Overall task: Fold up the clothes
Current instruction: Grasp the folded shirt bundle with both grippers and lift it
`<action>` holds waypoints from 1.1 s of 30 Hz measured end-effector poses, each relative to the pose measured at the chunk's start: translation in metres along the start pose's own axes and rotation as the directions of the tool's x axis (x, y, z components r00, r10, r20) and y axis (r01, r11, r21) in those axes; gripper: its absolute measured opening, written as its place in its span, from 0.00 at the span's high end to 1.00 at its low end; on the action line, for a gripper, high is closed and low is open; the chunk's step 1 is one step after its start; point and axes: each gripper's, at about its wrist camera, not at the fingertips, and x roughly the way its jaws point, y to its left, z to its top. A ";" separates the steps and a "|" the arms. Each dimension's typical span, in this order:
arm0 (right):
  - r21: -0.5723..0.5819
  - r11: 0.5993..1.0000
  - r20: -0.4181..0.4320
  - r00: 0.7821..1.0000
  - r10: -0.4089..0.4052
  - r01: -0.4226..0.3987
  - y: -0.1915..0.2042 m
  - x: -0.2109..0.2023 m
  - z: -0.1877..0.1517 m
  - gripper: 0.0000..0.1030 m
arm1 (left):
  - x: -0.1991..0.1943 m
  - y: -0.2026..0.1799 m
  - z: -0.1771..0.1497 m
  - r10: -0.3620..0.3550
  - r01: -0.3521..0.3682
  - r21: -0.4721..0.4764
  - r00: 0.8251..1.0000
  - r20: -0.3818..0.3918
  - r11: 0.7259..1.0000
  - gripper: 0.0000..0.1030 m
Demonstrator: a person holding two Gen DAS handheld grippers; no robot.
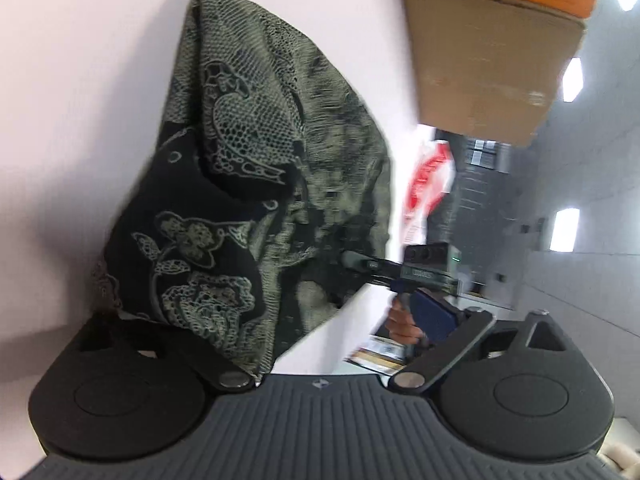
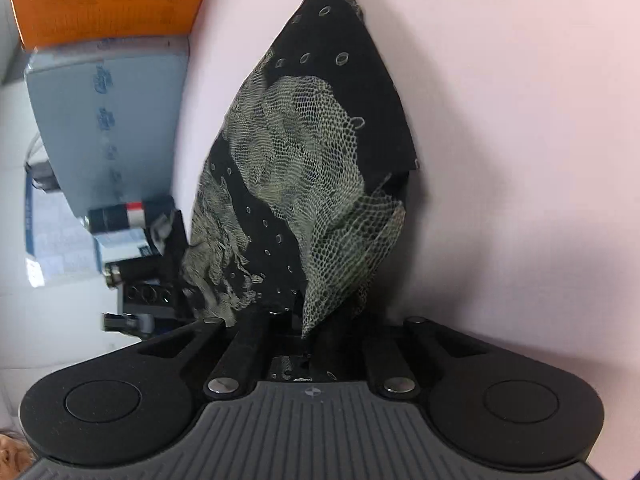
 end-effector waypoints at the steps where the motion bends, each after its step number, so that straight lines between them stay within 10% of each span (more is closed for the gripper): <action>1: 0.004 1.000 0.010 1.000 0.010 -0.010 -0.002 -0.001 -0.002 0.95 | 0.001 -0.002 0.000 0.026 -0.026 0.000 1.000 0.005 1.000 0.23; 2: 0.004 1.000 0.014 1.000 0.011 -0.011 -0.001 -0.002 -0.003 0.95 | 0.002 -0.002 -0.001 0.061 -0.060 -0.007 0.998 0.011 0.998 0.31; 4: 0.005 1.000 0.015 1.000 0.011 -0.012 -0.002 -0.003 -0.003 0.95 | 0.003 0.006 -0.001 0.132 -0.130 -0.055 0.991 0.022 0.990 0.95; 23: -0.056 0.998 0.017 1.000 -0.008 0.009 0.008 0.001 0.004 0.95 | 0.017 0.022 -0.018 0.096 -0.083 -0.088 0.983 0.155 0.993 0.96; 33: -0.364 0.931 0.034 0.999 -0.021 0.032 0.095 -0.009 0.006 0.95 | -0.018 -0.009 -0.059 0.020 -0.022 0.001 0.921 0.390 1.000 0.97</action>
